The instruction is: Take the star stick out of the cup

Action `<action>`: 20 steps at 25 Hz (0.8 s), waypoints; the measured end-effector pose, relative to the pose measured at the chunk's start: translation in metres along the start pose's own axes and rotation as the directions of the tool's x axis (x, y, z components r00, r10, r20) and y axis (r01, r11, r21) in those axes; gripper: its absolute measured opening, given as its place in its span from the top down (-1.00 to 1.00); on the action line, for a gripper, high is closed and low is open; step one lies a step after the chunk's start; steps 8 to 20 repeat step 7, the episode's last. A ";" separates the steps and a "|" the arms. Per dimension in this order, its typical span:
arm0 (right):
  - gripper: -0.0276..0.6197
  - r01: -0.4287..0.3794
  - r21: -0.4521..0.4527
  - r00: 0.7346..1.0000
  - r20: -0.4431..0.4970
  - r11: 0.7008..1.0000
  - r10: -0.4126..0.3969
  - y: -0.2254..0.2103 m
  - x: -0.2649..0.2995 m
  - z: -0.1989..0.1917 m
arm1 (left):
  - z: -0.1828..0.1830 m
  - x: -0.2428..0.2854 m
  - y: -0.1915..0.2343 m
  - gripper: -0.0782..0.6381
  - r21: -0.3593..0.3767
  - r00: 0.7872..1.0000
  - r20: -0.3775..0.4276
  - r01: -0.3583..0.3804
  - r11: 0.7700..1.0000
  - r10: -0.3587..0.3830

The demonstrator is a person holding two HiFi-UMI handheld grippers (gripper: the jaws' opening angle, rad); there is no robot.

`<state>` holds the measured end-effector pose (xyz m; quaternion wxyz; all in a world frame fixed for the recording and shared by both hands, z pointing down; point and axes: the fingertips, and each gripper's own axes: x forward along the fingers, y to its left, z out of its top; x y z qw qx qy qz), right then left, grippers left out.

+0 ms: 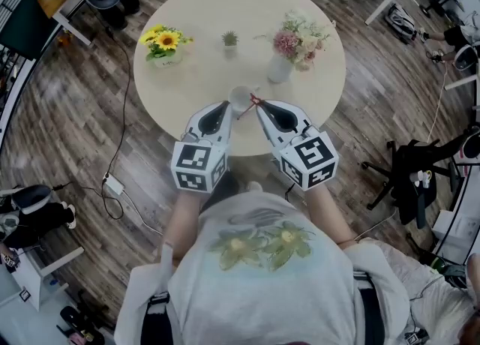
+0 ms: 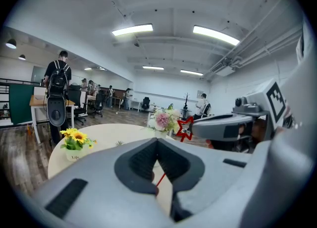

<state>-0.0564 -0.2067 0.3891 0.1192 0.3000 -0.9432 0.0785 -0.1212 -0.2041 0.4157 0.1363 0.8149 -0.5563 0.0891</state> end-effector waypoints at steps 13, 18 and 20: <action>0.82 0.010 -0.004 1.000 -0.004 1.000 -0.010 -0.003 -0.001 -0.001 | 0.001 0.000 0.000 0.77 -0.002 1.000 0.004 -0.002 1.000 0.002; 0.82 0.010 -0.004 1.000 -0.004 1.000 -0.010 -0.003 -0.001 -0.001 | 0.001 0.000 0.000 0.77 -0.002 1.000 0.004 -0.002 1.000 0.002; 0.82 0.010 -0.004 1.000 -0.004 1.000 -0.010 -0.003 -0.001 -0.001 | 0.001 0.000 0.000 0.77 -0.002 1.000 0.004 -0.002 1.000 0.002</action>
